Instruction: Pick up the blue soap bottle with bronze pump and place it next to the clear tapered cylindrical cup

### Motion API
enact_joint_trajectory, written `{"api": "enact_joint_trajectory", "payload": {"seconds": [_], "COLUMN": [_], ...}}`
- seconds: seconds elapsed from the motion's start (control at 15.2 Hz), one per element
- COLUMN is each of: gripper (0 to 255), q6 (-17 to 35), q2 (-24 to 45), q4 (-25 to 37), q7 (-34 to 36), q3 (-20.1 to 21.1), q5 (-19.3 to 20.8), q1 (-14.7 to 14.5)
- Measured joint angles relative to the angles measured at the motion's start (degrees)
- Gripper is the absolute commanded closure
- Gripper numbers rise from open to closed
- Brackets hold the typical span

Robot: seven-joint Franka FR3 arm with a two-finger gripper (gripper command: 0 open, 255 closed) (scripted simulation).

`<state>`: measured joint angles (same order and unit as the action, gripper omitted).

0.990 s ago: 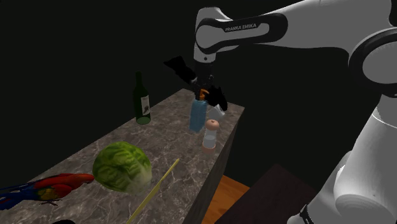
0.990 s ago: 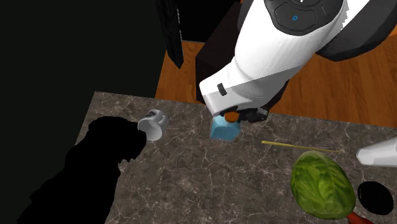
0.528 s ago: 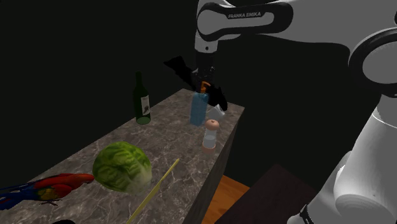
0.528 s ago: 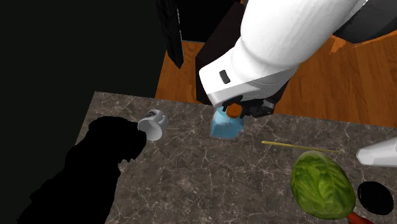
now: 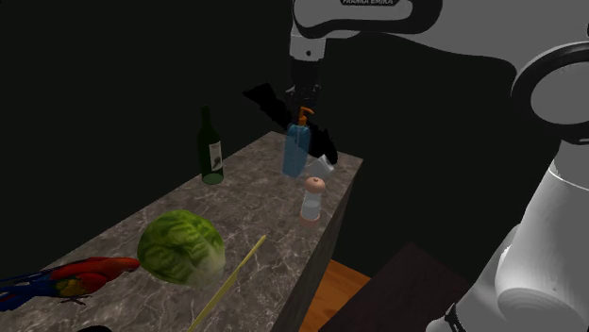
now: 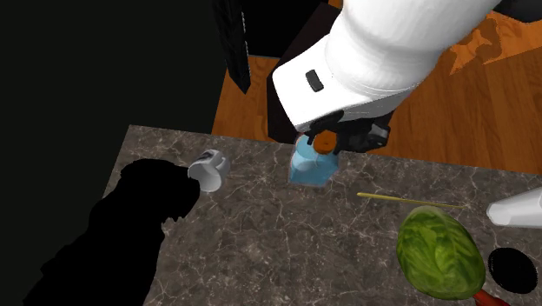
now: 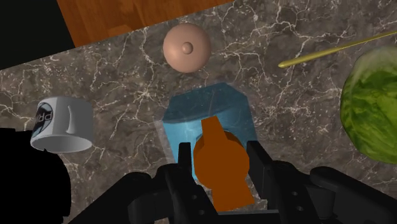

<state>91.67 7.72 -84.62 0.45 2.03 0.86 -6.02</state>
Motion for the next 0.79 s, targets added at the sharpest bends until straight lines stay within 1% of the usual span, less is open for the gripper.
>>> {"api": "enact_joint_trajectory", "payload": {"seconds": [0.4, 0.79], "gripper": [255, 255], "q6": [-5.4, -11.1], "q2": [1.5, 4.0], "q4": [6.9, 15.1], "q7": [0.0, -0.2], "q3": [0.0, 0.0], "q5": [0.1, 0.2], "q1": [0.0, 0.0]}}
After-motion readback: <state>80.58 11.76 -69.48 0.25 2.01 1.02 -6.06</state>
